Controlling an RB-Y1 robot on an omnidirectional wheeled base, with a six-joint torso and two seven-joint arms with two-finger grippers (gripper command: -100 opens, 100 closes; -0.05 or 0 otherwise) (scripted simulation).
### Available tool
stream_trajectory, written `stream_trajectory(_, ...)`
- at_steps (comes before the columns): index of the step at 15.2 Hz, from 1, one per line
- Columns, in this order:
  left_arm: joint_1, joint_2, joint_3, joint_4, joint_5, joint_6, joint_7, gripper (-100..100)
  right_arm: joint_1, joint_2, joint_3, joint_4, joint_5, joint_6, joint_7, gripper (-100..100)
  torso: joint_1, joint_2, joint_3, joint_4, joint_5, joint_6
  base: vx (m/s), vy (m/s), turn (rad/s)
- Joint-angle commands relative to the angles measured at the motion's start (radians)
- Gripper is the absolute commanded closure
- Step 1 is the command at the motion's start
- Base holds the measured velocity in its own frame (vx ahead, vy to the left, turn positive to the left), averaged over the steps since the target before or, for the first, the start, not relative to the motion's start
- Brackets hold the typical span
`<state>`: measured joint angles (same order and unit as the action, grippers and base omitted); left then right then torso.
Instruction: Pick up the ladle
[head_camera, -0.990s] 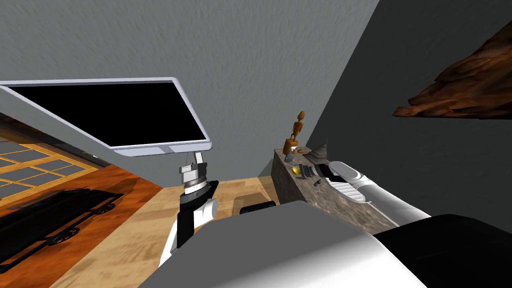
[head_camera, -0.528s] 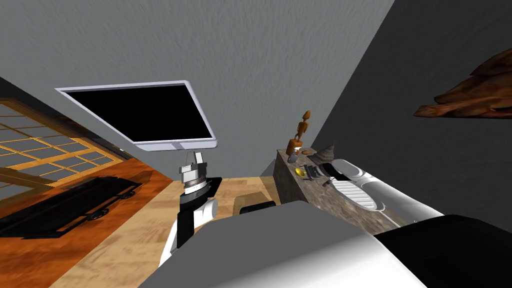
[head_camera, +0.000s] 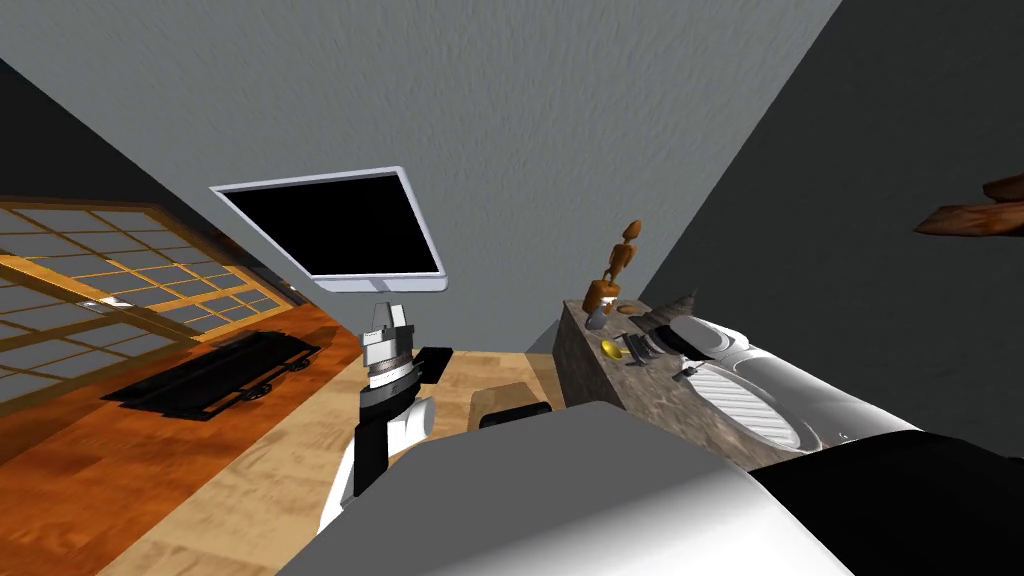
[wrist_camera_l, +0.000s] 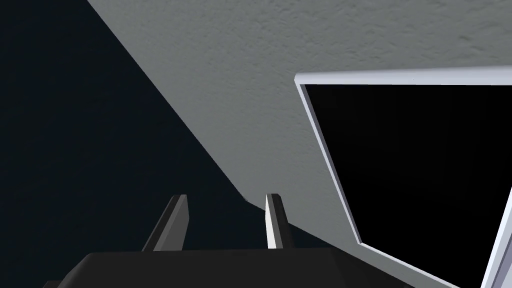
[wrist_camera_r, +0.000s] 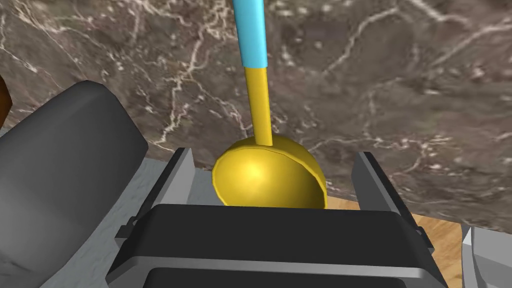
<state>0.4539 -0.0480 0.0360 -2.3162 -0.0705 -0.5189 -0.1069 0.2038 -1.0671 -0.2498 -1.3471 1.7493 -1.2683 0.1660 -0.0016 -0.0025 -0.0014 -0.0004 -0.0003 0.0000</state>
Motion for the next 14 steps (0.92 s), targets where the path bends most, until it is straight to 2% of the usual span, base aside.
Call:
stream_trajectory(1, 0.0, 0.0, 0.0, 0.0, 0.0, 0.0, 0.0, 0, -0.009, -0.014, 0.003, 0.032, 0.05, -0.021, 0.004, -100, 0.0, 0.0, 0.0, 0.0, 0.0, 0.0, -0.003, 0.023, 0.167)
stream_trajectory(8, 0.0, 0.0, 0.0, 0.0, 0.0, 0.0, 0.0, 0, -0.016, -0.037, 0.011, 0.092, 0.15, -0.067, 0.011, -100, 0.001, -0.001, 0.0, 0.0, 0.0, 0.0, 0.003, 0.028, 0.136)
stream_trajectory(9, 0.0, 0.0, 0.0, 0.0, 0.0, 0.0, 0.0, 0, -0.011, -0.035, 0.006, 0.077, 0.133, -0.06, 0.008, -100, 0.001, -0.001, 0.0, 0.0, 0.0, 0.0, 0.005, 0.015, 0.034)
stream_trajectory(10, 0.0, 0.0, 0.0, 0.0, 0.0, 0.0, 0.0, 0, -0.004, -0.021, 0.022, 0.089, 0.14, -0.031, 0.015, -100, 0.0, -0.001, 0.0, 0.0, 0.0, 0.001, 0.01, 0.003, 0.027)
stream_trajectory(13, 0.0, 0.0, 0.0, 0.0, 0.0, 0.0, 0.0, 0, 0.004, -0.007, 0.036, 0.099, 0.142, 0.0, 0.022, -100, -0.001, -0.001, -0.001, 0.0, -0.001, 0.001, 0.016, -0.004, 0.033)
stream_trajectory(14, 0.0, 0.0, 0.0, 0.0, 0.0, 0.0, 0.0, 0, -0.001, -0.012, 0.031, 0.097, 0.142, -0.015, 0.021, -100, -0.002, -0.001, -0.001, 0.0, -0.001, 0.001, 0.01, -0.004, 0.01)
